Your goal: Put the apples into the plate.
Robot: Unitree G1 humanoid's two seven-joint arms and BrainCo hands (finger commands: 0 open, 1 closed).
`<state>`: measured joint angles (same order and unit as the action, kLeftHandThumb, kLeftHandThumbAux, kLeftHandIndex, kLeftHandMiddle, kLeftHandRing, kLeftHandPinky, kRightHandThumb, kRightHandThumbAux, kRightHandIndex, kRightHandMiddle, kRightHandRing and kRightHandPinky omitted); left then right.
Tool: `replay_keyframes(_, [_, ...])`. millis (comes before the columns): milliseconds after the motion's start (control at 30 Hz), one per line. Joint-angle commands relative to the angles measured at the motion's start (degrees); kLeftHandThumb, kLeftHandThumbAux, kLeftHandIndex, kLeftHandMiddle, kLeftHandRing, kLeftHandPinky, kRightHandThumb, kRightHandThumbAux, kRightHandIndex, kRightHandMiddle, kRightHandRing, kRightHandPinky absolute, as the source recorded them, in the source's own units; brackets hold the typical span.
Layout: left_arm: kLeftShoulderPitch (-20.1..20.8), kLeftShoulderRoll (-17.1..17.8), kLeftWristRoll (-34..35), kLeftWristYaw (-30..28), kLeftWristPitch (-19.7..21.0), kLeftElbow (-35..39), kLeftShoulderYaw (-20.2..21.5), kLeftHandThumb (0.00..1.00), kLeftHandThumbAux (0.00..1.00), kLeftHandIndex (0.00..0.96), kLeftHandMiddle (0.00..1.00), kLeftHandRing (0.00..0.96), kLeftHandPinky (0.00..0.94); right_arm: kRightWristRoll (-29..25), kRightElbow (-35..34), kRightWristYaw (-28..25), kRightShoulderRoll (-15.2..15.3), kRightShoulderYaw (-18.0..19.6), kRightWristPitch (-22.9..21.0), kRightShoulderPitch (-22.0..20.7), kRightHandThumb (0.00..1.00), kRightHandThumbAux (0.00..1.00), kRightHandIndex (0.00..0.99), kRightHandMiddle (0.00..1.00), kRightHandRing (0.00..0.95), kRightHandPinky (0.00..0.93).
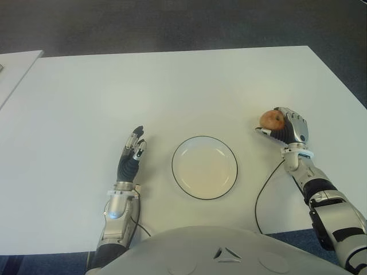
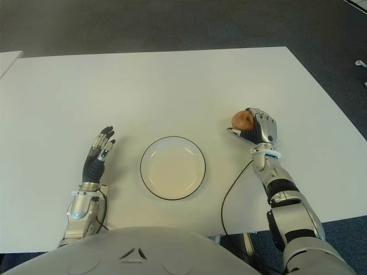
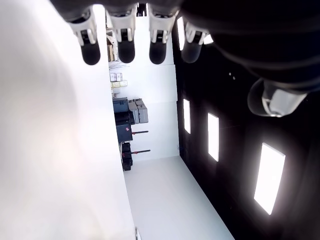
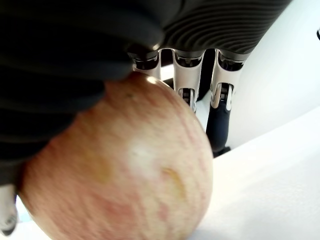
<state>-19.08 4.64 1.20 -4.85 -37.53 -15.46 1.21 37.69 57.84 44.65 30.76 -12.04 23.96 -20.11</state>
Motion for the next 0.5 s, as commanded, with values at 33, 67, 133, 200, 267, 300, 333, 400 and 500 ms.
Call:
replay_keyframes(33, [-1.48,-0.09,0.03,-0.35,0.76,-0.85,0.09,0.0,0.311,0.0,0.0,0.0,0.0,-2.81,-1.71,2.48,-2.21,1.36,1.6,1.66,0.842,0.669,0.406,0.517,0.761,0.784])
replay_keyframes(67, [-1.43,-0.06,-0.04,-0.36,0.61,-0.97,0.1,0.0,0.311,0.0,0.0,0.0,0.0,-3.25,-1.96,2.46,-2.3,1.54,1.85,1.68,0.847,0.672,0.404,0.519,0.78,0.799])
replay_keyframes(133, [-1.43,-0.02,-0.17,-0.32,0.52,-0.99,0.12,0.0,0.309,0.0,0.0,0.0,0.0,-3.85,-2.4,2.31,-2.37,1.79,2.32,1.74,0.851,0.674,0.402,0.522,0.802,0.814])
replay_keyframes(200, [-1.48,-0.02,-0.22,-0.3,0.51,-0.92,0.11,0.0,0.307,0.0,0.0,0.0,0.0,-4.19,-2.9,2.06,-2.35,1.94,2.66,1.85,0.854,0.676,0.401,0.525,0.819,0.824])
replay_keyframes(267, [-1.46,-0.07,-0.18,-0.39,0.36,-0.97,0.04,0.0,0.306,0.0,0.0,0.0,0.0,-4.39,-3.85,1.76,-2.2,2.06,2.98,2.11,0.855,0.676,0.4,0.527,0.829,0.83])
replay_keyframes(300, [-1.47,-0.07,-0.11,-0.48,0.26,-0.99,0.01,0.0,0.304,0.0,0.0,0.0,0.0,-4.47,-4.42,1.62,-2.11,2.1,3.14,2.28,0.855,0.677,0.399,0.529,0.837,0.833])
replay_keyframes(333, [-1.46,-0.08,0.01,-0.63,0.11,-1.08,-0.04,0.0,0.303,0.0,0.0,0.0,0.0,-4.51,-4.79,1.58,-2.02,2.12,3.34,2.39,0.856,0.677,0.398,0.53,0.842,0.835])
replay_keyframes(400, [-1.41,-0.11,0.1,-0.73,-0.02,-1.18,-0.11,0.0,0.301,0.0,0.0,0.0,0.0,-4.58,-5.11,1.49,-1.92,2.16,3.48,2.5,0.856,0.677,0.398,0.531,0.847,0.837])
replay_keyframes(500, [-1.36,-0.21,0.54,-1.06,-0.08,-1.19,-0.24,0.0,0.299,0.0,0.0,0.0,0.0,-4.66,-8.31,0.94,-1.69,2.49,3.36,3.67,0.856,0.677,0.397,0.532,0.856,0.841])
